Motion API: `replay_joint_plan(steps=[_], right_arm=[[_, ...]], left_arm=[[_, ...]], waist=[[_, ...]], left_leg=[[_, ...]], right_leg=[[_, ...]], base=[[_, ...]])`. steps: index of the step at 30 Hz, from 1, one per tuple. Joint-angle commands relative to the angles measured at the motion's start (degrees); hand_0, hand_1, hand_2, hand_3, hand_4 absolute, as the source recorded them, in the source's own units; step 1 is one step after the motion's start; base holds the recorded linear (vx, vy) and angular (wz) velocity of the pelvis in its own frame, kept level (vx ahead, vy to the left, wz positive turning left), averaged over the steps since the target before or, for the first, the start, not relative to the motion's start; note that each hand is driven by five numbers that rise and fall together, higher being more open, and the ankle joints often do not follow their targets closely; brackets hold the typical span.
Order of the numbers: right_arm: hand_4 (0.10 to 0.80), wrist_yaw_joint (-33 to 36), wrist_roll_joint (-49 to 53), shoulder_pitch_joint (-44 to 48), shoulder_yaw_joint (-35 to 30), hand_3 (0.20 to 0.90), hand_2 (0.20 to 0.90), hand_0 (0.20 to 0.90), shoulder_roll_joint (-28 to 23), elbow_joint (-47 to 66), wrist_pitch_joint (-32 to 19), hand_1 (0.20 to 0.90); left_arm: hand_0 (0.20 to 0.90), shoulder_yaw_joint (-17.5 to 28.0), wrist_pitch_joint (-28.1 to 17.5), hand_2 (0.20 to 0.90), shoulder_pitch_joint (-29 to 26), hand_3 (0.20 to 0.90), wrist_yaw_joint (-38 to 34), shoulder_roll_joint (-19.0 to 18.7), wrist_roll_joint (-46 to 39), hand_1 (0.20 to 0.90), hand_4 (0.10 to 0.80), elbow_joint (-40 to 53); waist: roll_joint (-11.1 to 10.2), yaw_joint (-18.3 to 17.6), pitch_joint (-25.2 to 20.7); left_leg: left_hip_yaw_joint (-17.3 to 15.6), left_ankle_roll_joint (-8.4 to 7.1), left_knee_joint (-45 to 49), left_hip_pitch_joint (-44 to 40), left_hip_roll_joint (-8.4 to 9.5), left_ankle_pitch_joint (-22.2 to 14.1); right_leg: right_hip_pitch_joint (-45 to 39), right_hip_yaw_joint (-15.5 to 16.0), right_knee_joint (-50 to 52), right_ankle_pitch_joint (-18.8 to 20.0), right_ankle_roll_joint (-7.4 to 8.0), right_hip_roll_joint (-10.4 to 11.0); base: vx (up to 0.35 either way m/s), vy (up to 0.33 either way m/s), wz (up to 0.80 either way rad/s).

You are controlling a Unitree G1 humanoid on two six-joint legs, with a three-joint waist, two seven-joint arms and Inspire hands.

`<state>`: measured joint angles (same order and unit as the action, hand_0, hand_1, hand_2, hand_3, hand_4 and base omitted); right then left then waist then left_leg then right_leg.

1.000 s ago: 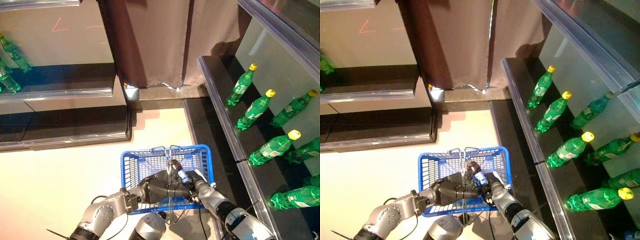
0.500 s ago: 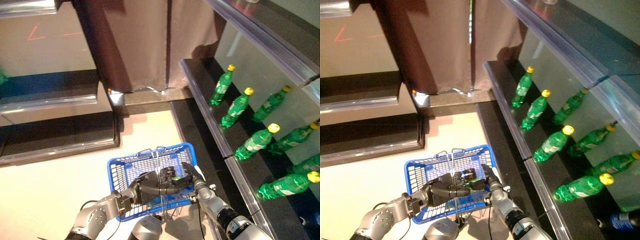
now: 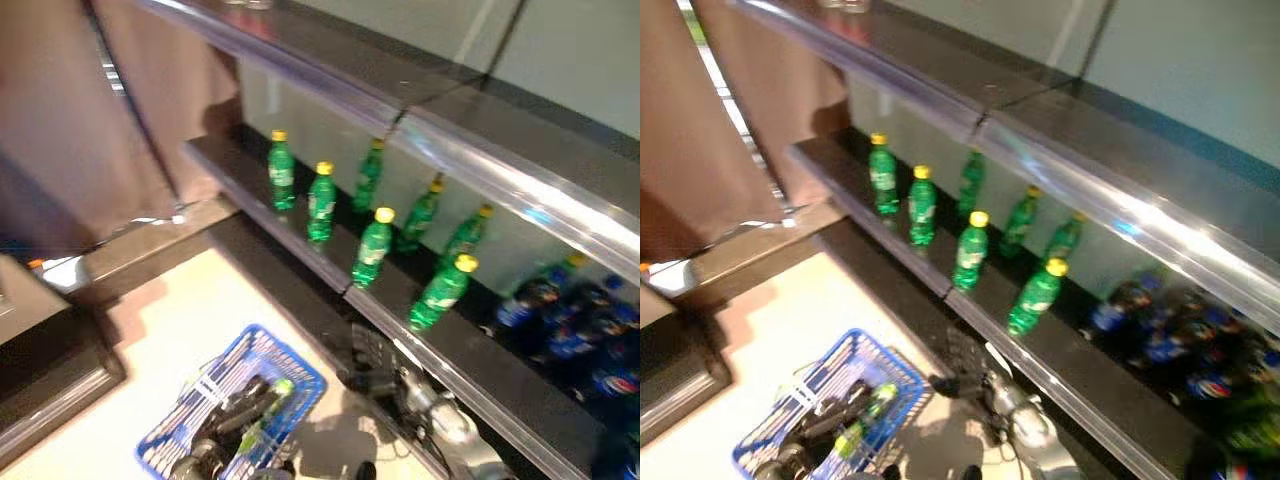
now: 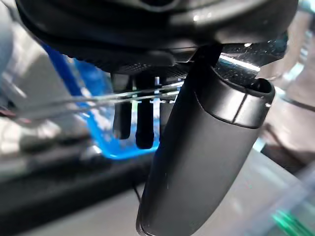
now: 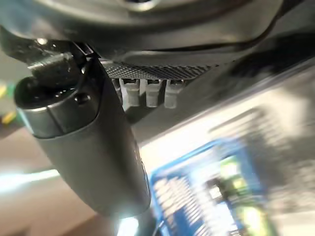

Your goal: Pick up the drink and place into the basket.

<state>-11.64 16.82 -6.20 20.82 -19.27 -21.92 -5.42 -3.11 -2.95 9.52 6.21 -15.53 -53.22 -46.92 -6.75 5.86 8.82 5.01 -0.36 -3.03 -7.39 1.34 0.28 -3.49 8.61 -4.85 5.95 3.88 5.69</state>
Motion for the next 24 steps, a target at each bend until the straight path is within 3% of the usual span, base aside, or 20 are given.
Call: replay_joint_plan(steps=[1, 3, 10, 24], right_arm=[[0.8, -5.51, 7.72, 2.03, -0.93, 0.9, 0.9, 0.9, -0.48, 3.81, -6.29, 0.9], [0.8, -5.84, 10.29, 0.4, -3.48, 0.9, 0.9, 0.9, 0.59, 3.83, -8.7, 0.9], [0.8, -4.54, 9.84, -1.69, -6.67, 0.9, 0.9, 0.9, 1.84, 4.9, -13.83, 0.9], [0.8, -1.96, 7.8, -0.65, -7.69, 0.9, 0.9, 0.9, 0.95, 5.19, -14.12, 0.9]], left_arm=[[0.3, 3.09, -17.2, 0.3, -6.8, 0.2, 3.46, 0.0, -1.16, 0.3, 0.1, 8.13], [0.3, 4.29, -17.04, 0.3, -7.65, 0.2, 1.82, 0.72, -3.76, 0.3, 0.1, 3.56], [0.3, 6.57, -17.04, 0.3, -7.68, 0.2, -0.55, 3.9, -9.57, 0.3, 0.1, -1.16], [0.3, 8.46, -17.9, 0.3, -7.28, 0.2, -0.37, 5.04, -16.88, 0.3, 0.1, -1.69]], waist=[[3.71, -1.26, -3.93], [3.84, -3.98, -4.48], [4.06, -7.19, -5.22], [4.27, -7.49, -6.03]], left_leg=[[-4.35, 2.53, 1.18, 1.0, 4.87, -1.29], [-6.36, 2.4, 0.87, 0.94, 4.54, -1.46], [-9.09, 2.33, 1.36, 0.76, 4.12, -2.42], [-8.99, 1.88, 2.67, 0.89, 3.55, -3.07]], right_leg=[[-1.41, -2.7, 1.68, -2.51, 0.68, -3.65], [-0.91, -4.52, 1.57, -2.55, 0.41, -4.53], [-0.7, -6.76, 1.34, -2.93, -0.16, -5.6], [-1.09, -6.85, 1.76, -3.8, -0.61, -5.92]], base=[[-0.066, -0.083, -0.45], [-0.051, -0.08, -0.37], [-0.018, -0.053, -0.3], [0.009, -0.037, -0.09]])
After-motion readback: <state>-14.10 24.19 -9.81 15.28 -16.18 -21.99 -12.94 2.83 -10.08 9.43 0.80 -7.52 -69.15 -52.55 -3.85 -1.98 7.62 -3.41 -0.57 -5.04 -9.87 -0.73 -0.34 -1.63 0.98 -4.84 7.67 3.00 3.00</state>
